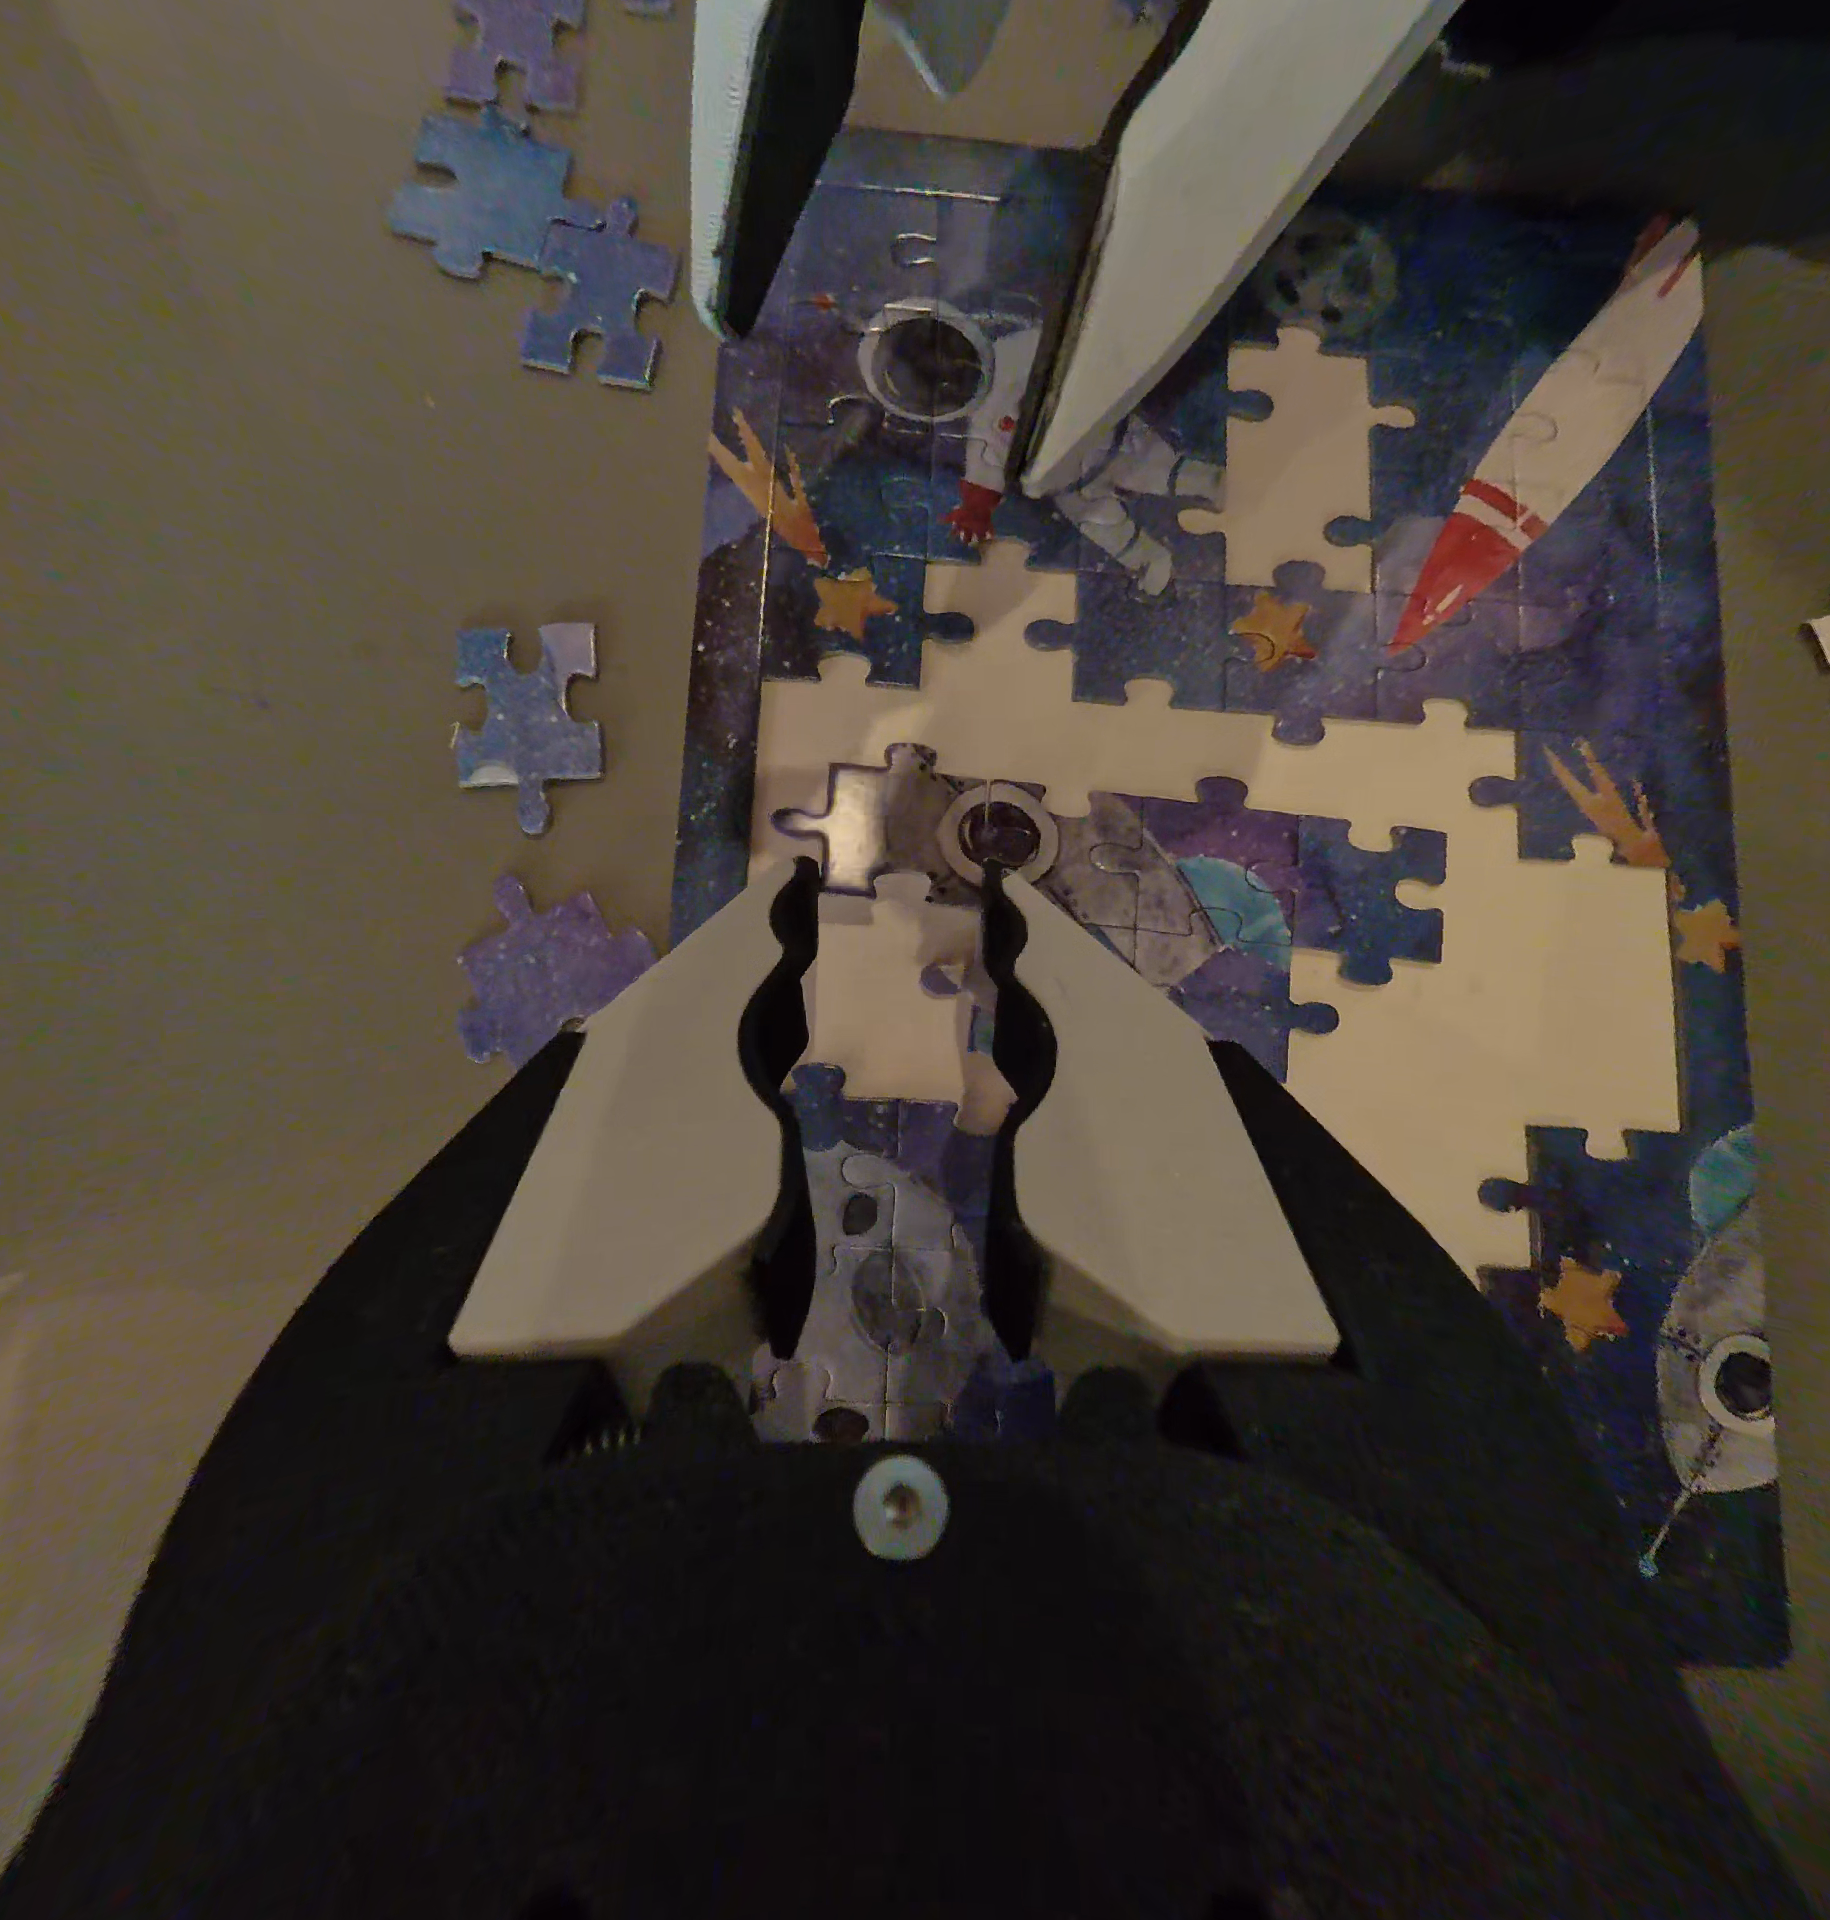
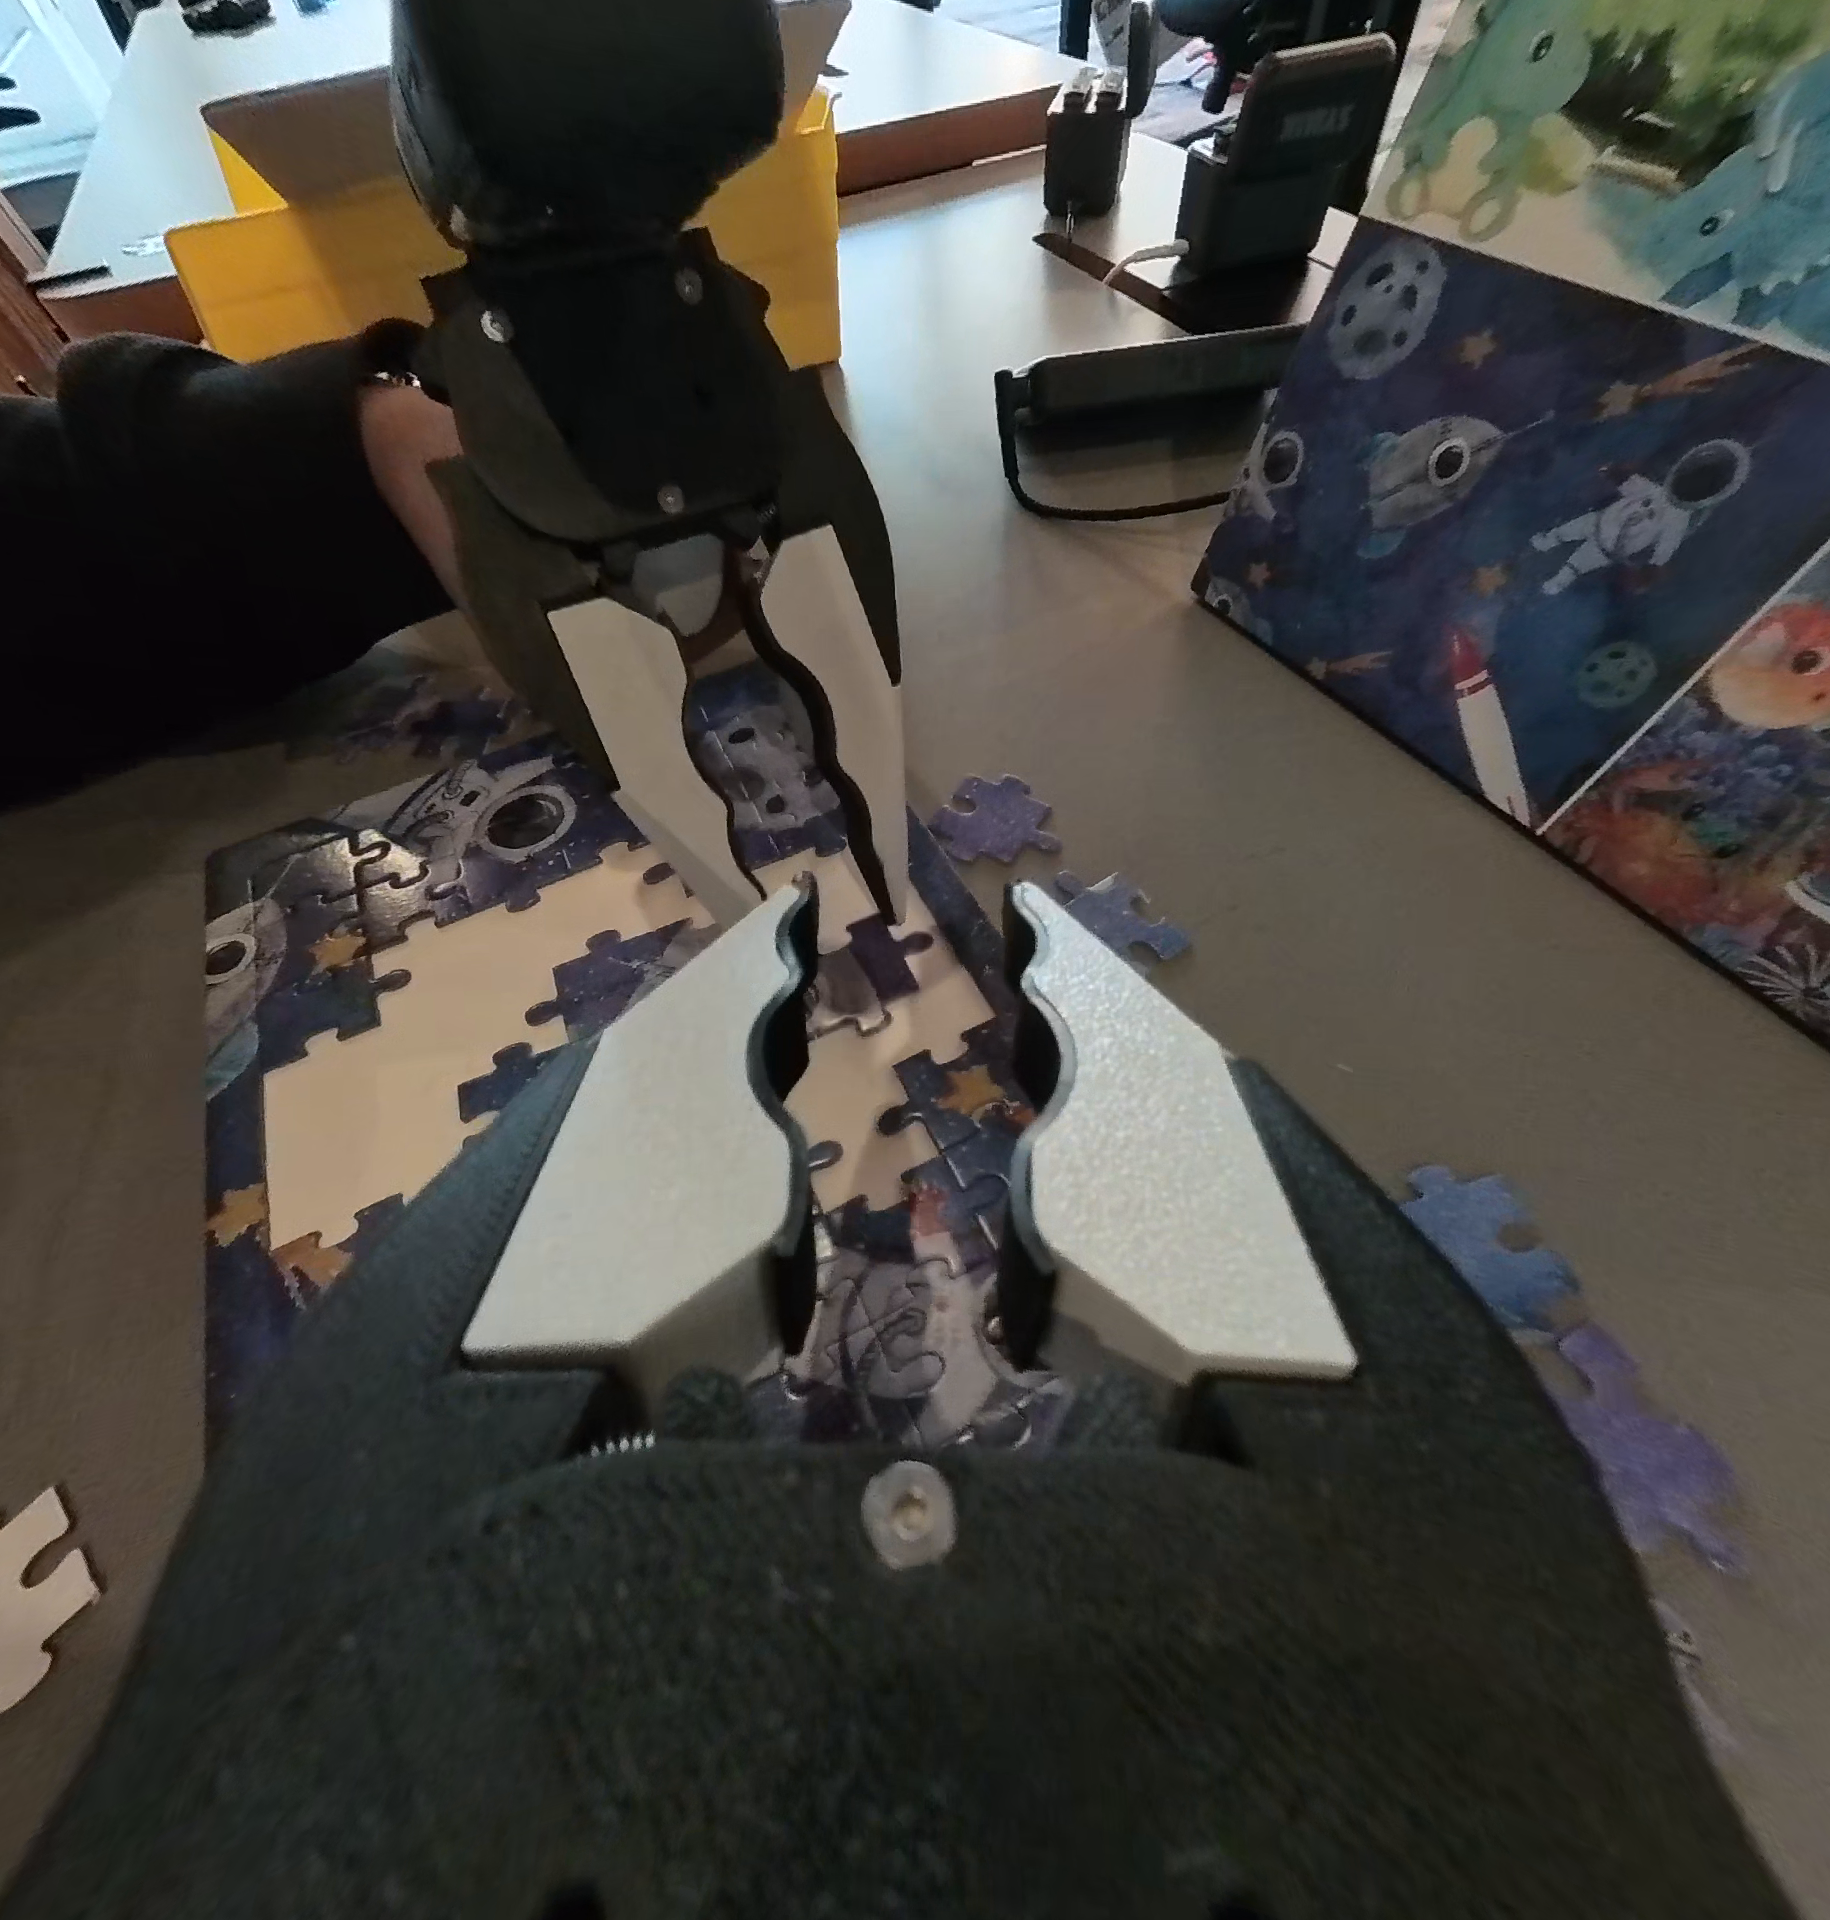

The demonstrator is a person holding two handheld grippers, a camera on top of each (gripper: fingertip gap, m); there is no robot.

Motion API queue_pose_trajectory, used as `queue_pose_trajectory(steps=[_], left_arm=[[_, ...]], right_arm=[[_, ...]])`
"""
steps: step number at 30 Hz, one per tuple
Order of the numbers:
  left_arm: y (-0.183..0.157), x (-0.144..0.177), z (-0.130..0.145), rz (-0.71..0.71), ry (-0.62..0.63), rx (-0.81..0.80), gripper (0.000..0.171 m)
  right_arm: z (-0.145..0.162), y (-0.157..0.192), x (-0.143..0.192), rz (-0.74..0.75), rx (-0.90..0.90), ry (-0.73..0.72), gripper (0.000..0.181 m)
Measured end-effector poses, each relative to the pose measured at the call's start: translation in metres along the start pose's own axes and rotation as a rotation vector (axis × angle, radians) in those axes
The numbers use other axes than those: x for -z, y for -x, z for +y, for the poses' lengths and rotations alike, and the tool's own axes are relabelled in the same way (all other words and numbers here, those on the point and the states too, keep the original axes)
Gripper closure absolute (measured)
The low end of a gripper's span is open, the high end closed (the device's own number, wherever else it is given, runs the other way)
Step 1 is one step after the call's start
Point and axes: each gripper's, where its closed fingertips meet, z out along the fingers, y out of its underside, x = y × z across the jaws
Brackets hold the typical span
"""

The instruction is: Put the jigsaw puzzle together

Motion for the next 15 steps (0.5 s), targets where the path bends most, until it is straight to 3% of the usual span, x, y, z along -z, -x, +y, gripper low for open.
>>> queue_pose_trajectory(steps=[15], left_arm=[[0.000,0.013,-0.007,-0.016,-0.047,0.000,0.141]], right_arm=[[0.021,0.008,-0.012,-0.010,0.055,0.111,0.147]])
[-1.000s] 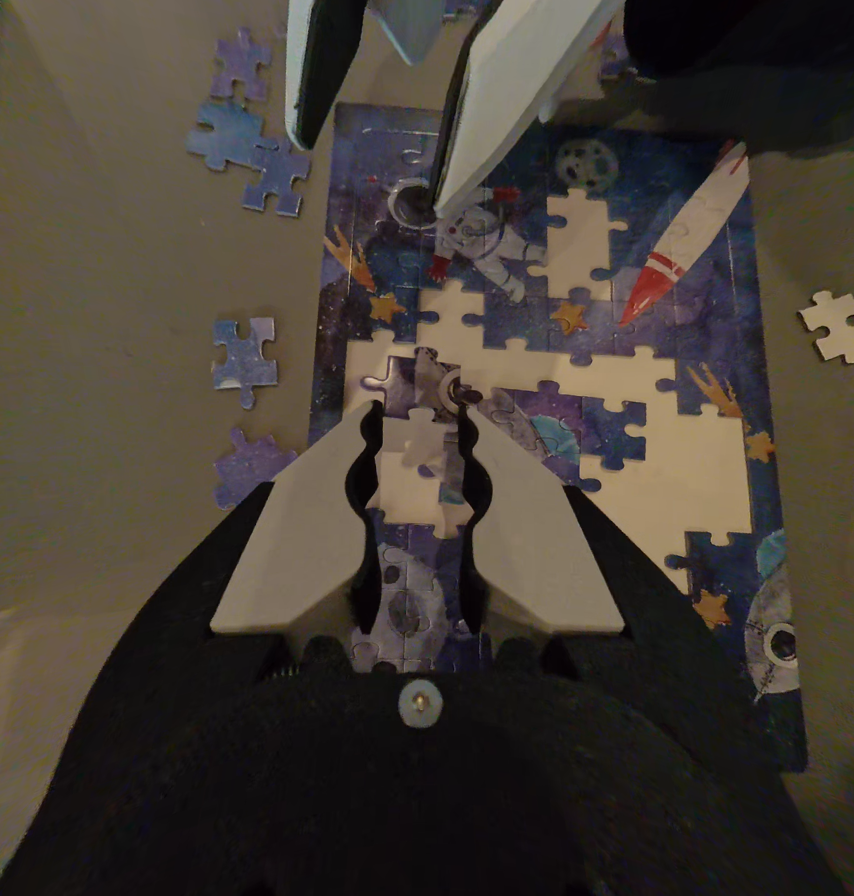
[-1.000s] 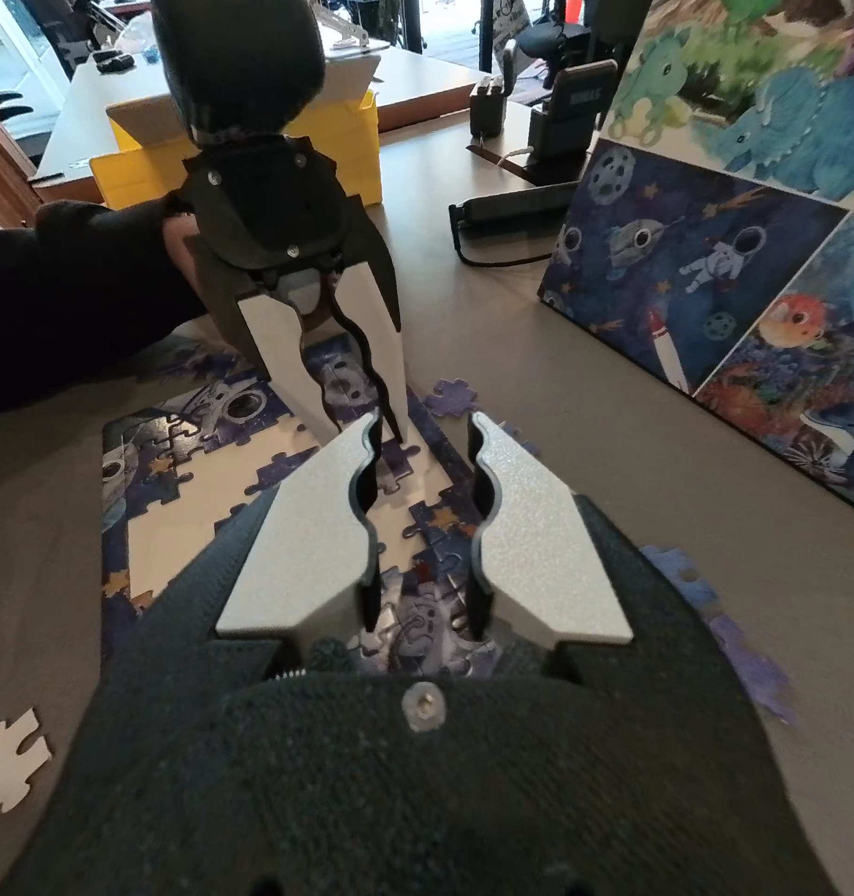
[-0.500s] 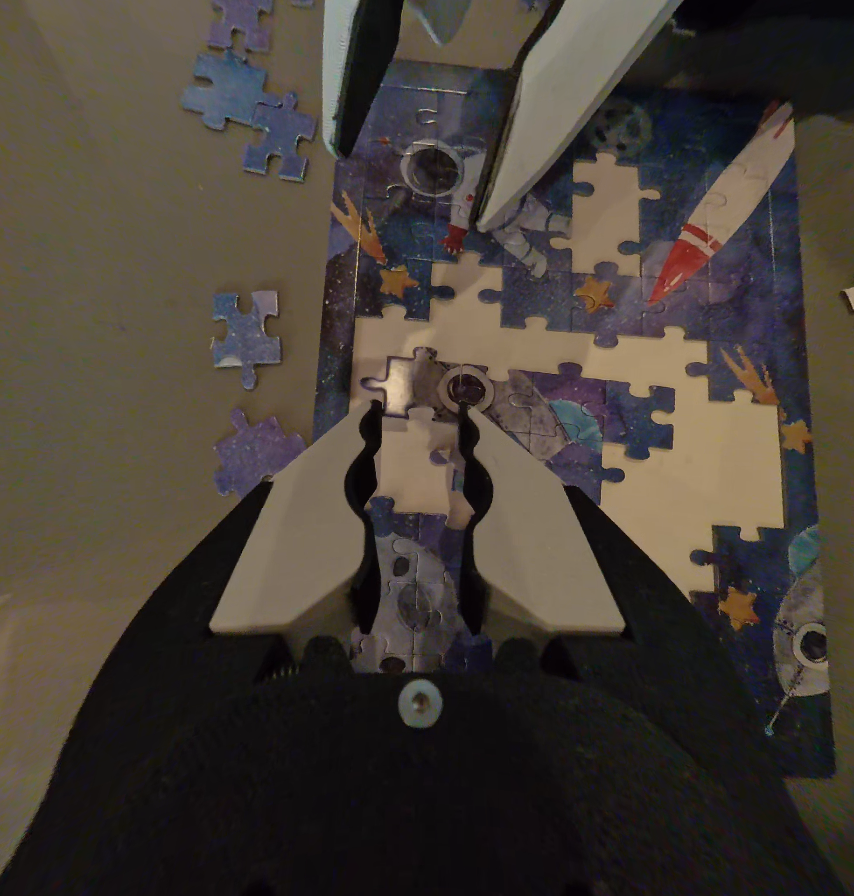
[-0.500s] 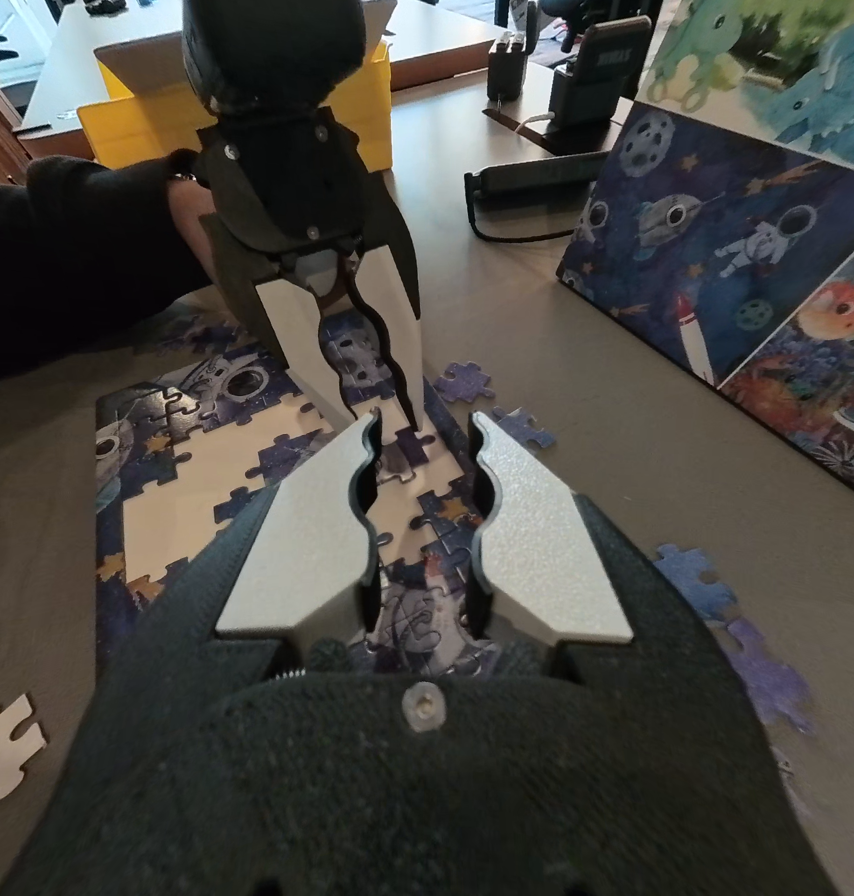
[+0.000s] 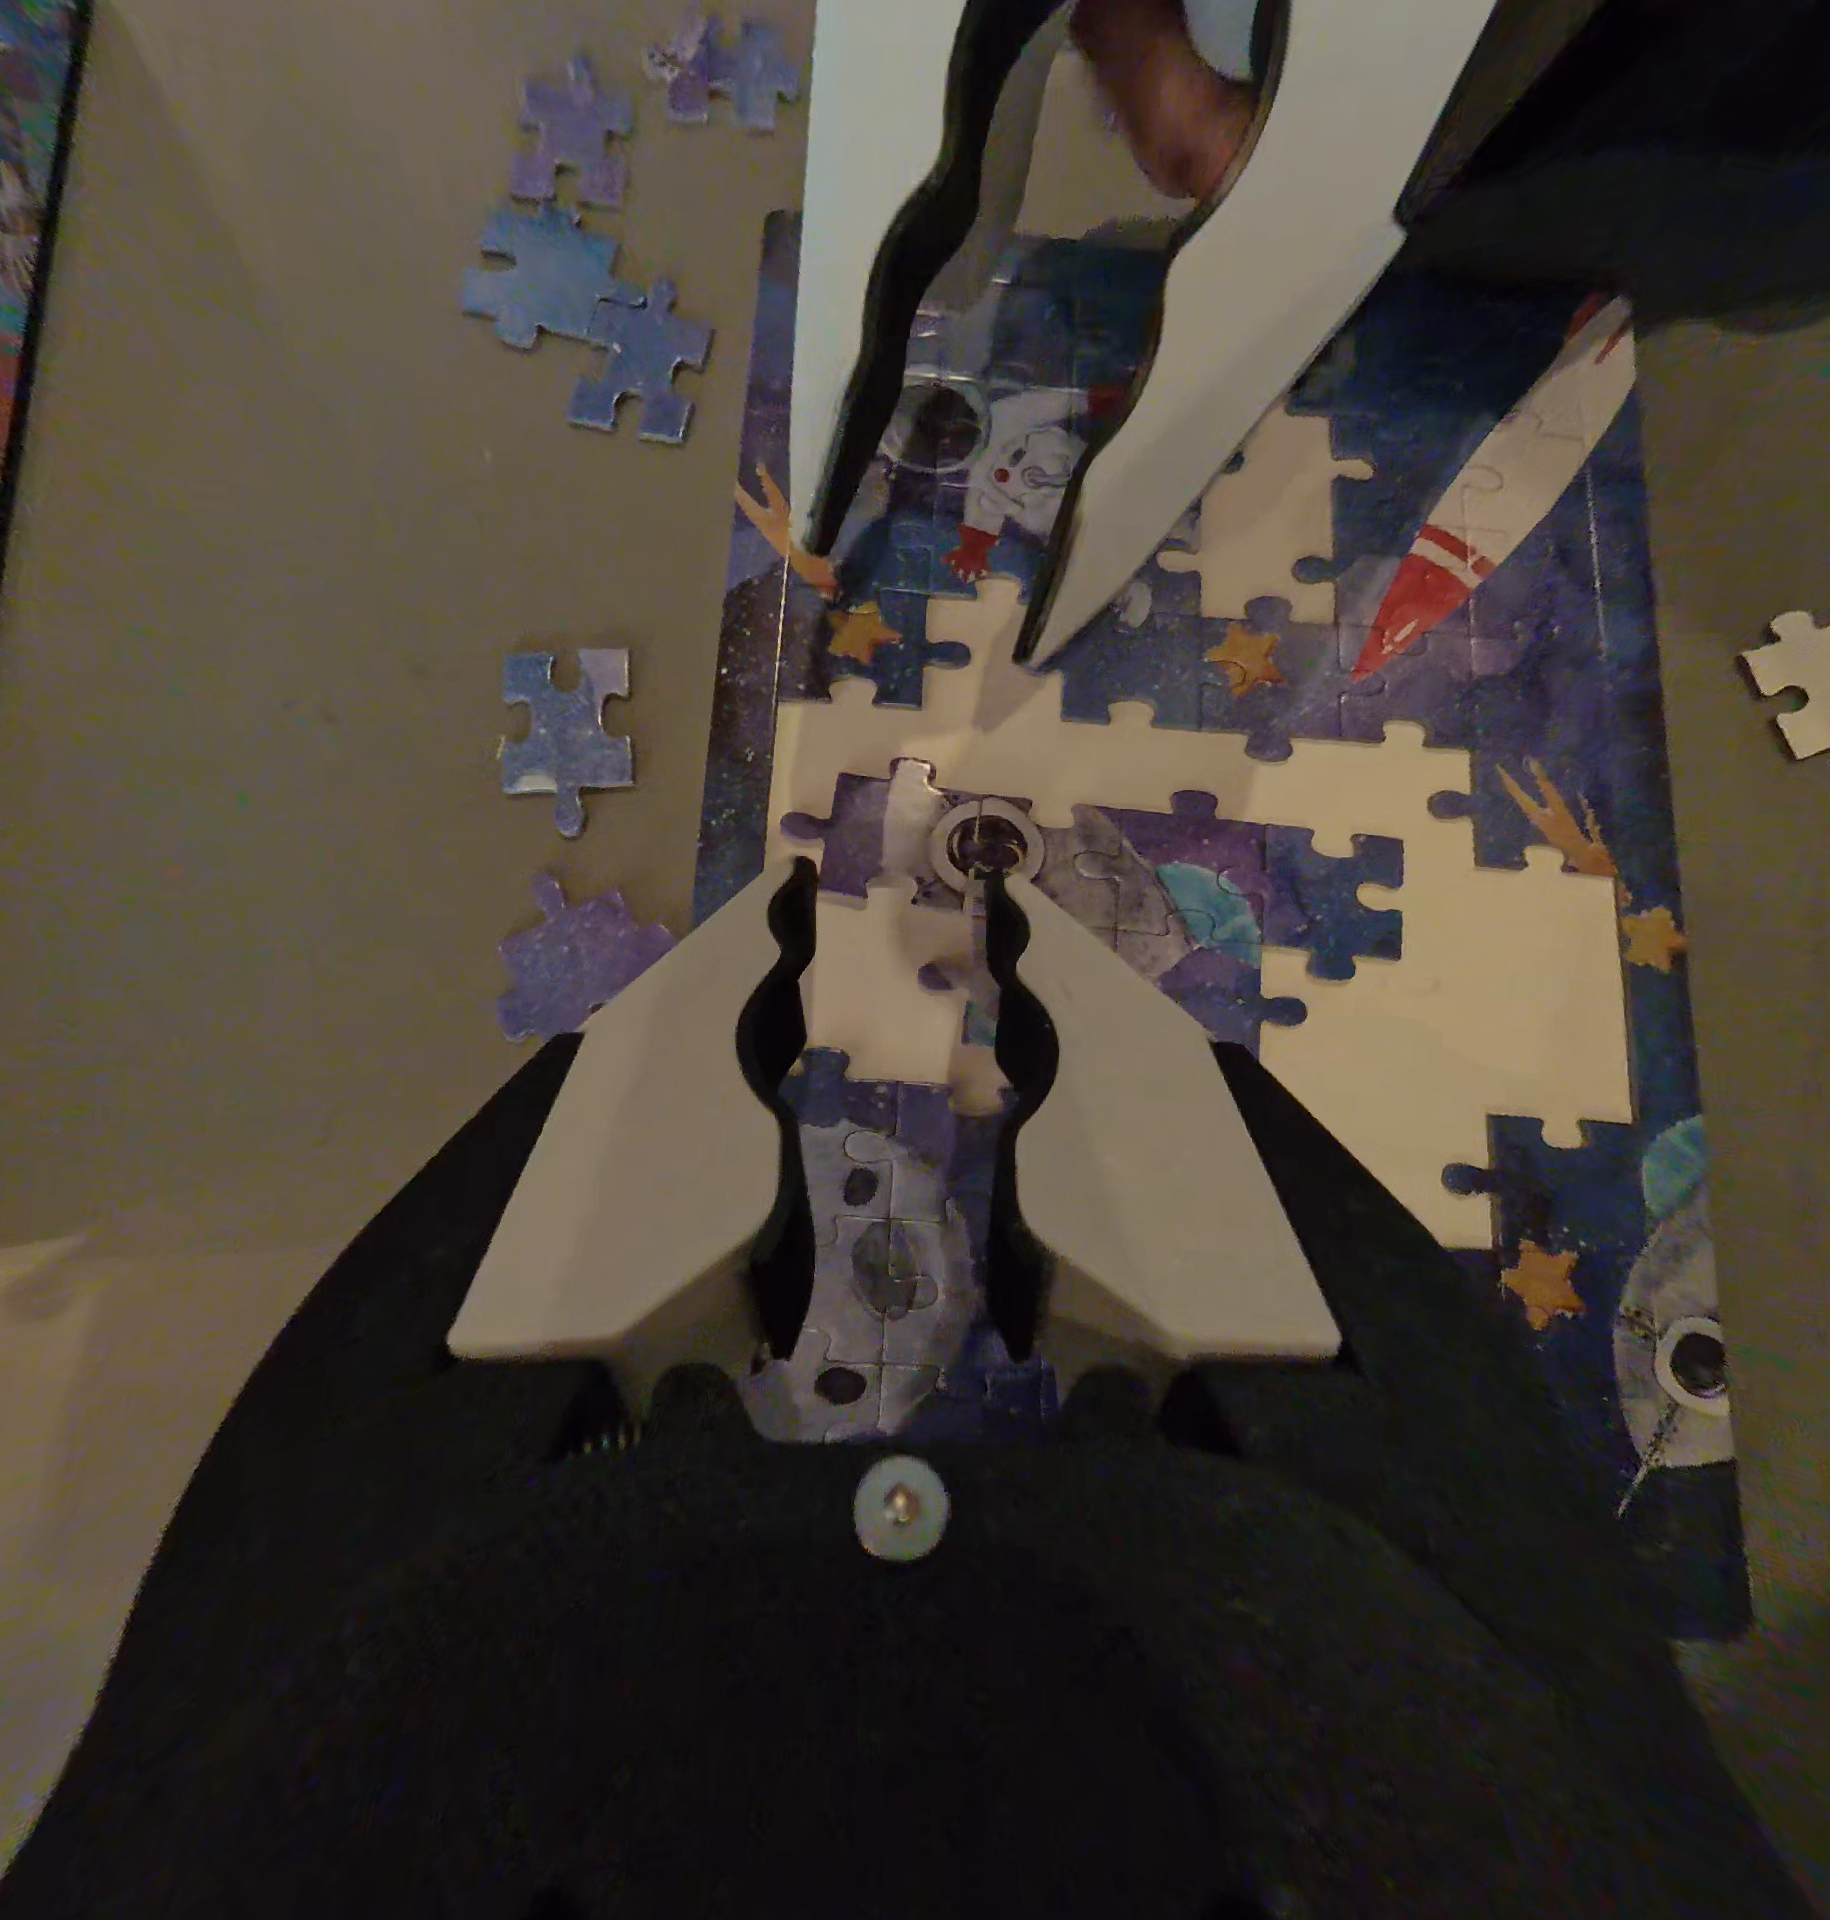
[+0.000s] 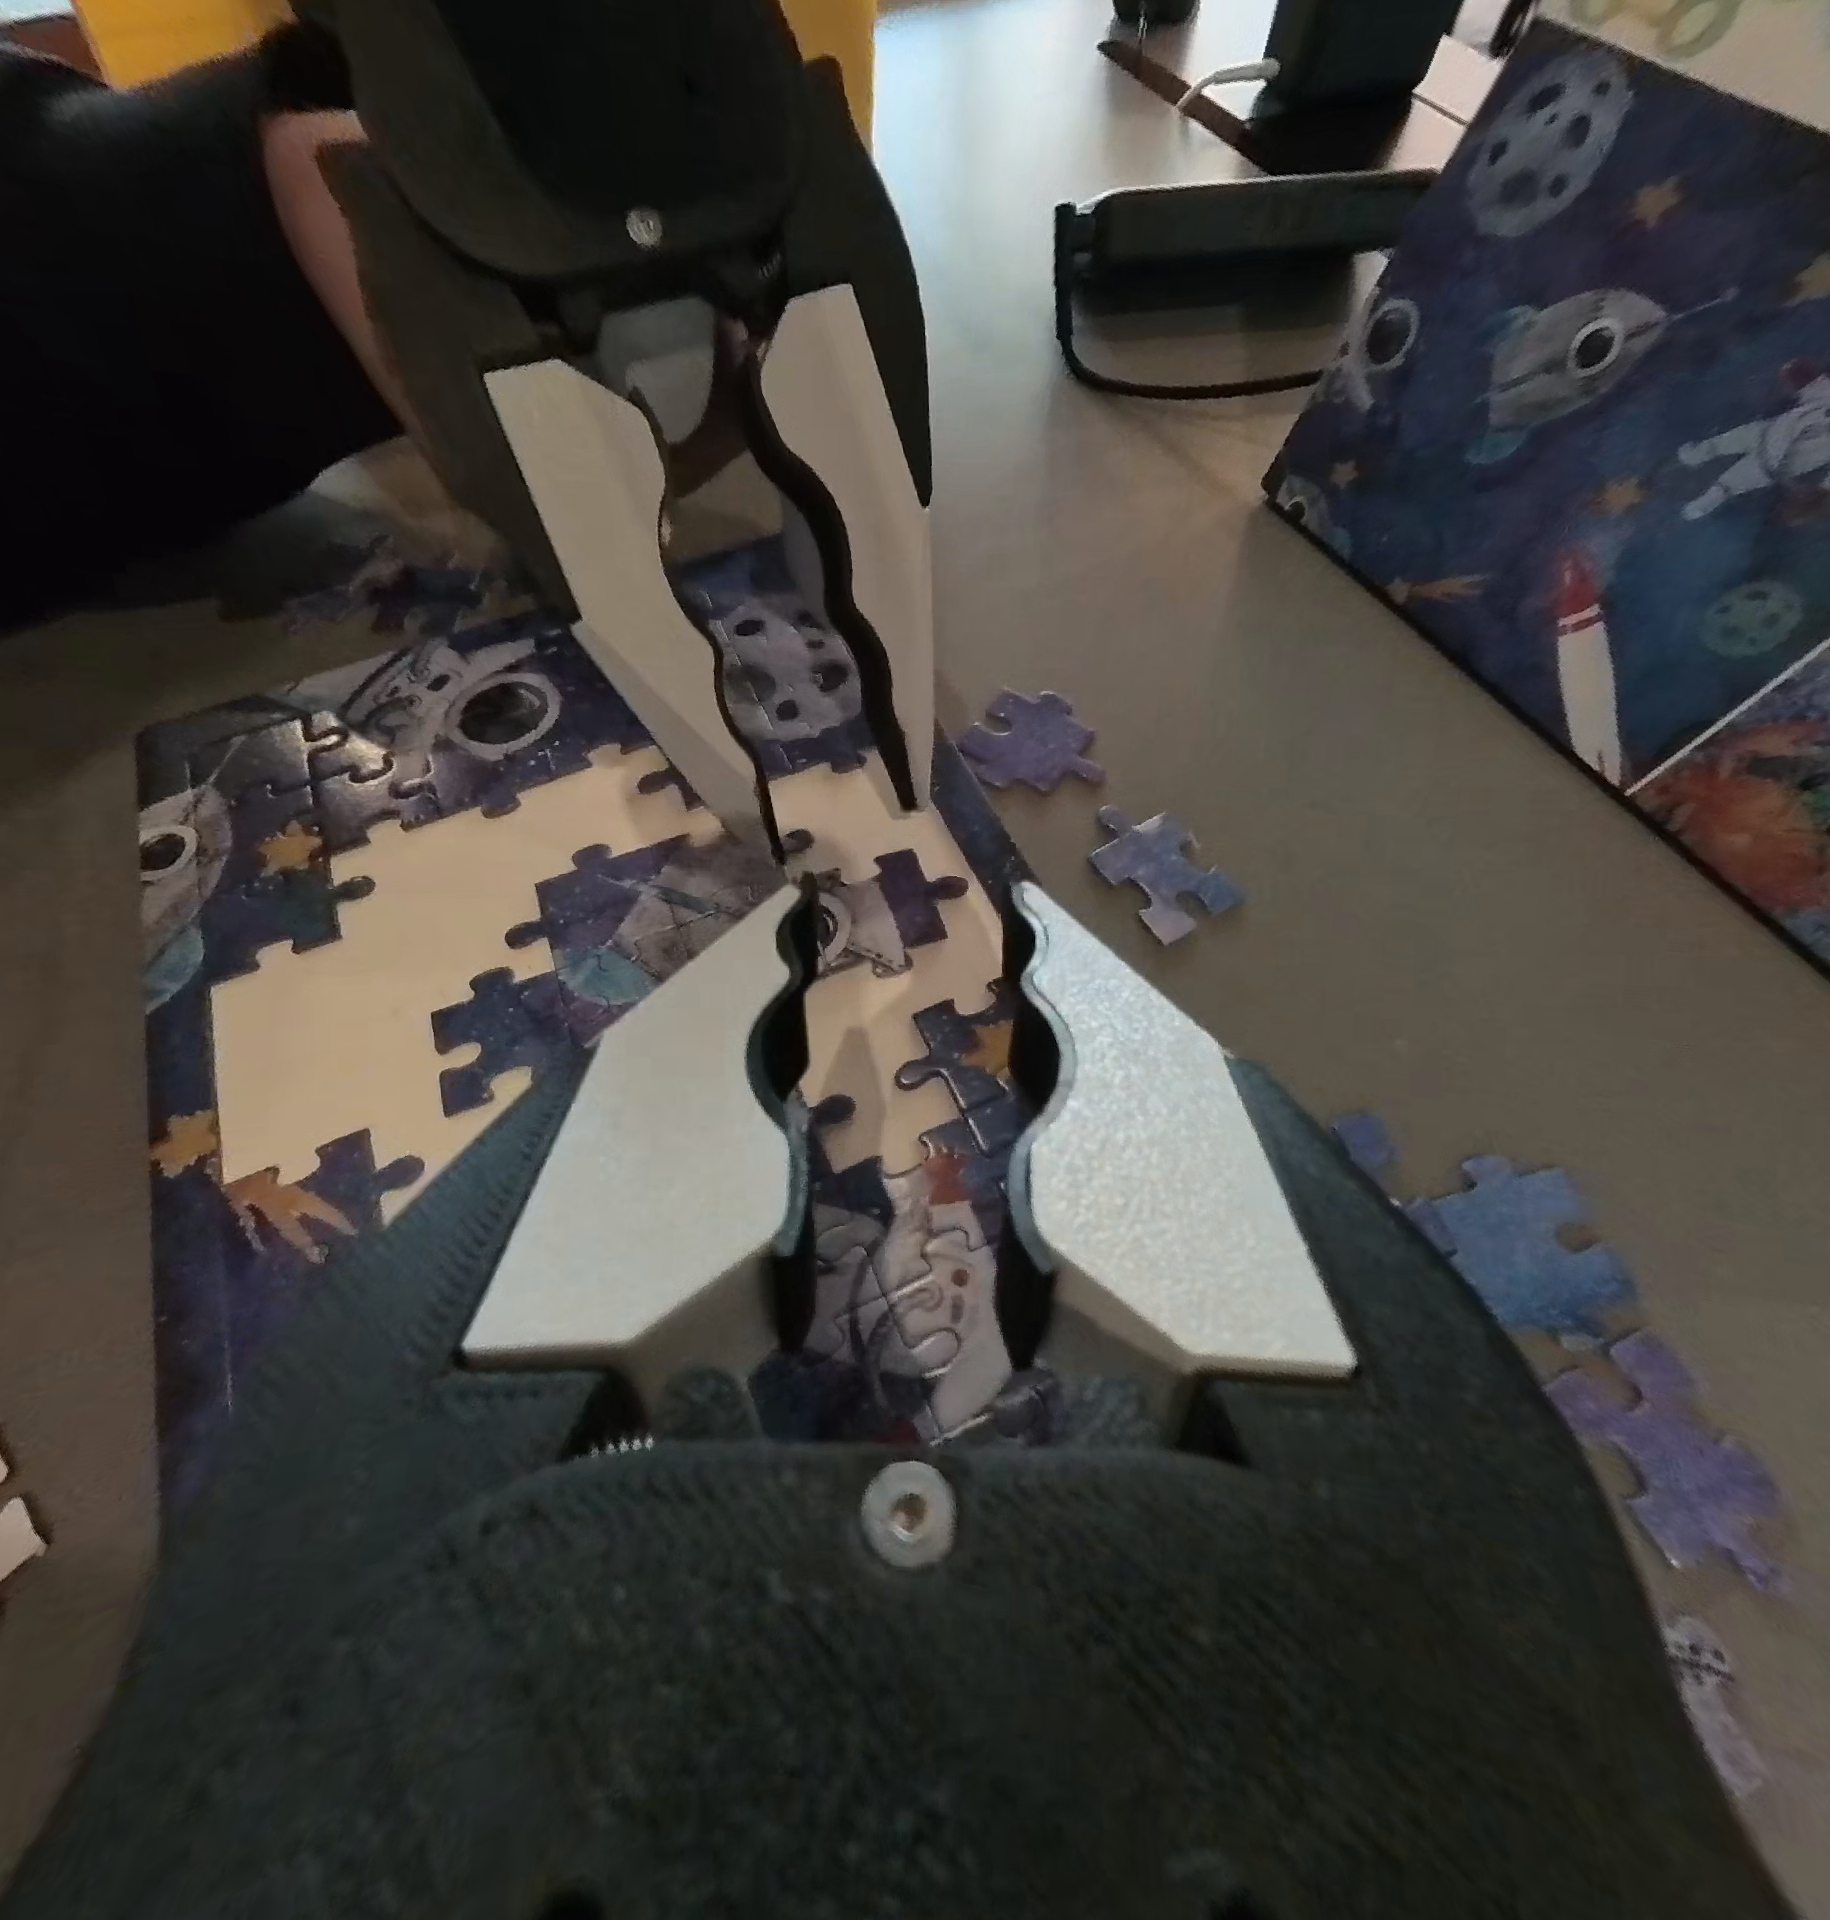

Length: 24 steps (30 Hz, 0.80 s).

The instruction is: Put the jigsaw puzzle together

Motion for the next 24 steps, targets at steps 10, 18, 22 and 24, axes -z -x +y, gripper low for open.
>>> queue_pose_trajectory(steps=[10,18,22,24], left_arm=[[-0.002,-0.018,0.003,-0.016,0.045,0.028,0.149],[-0.007,-0.018,0.003,-0.013,0.061,0.006,0.147],[-0.007,-0.011,0.003,-0.025,0.079,0.002,0.148],[-0.009,-0.005,0.003,-0.030,0.082,0.006,0.148]], right_arm=[[0.003,0.000,0.000,0.012,0.021,0.020,0.148],[0.004,0.000,-0.001,0.016,0.031,0.032,0.148],[0.010,0.006,-0.004,-0.014,0.035,0.064,0.151],[0.017,0.012,-0.008,-0.044,0.033,0.107,0.152]])
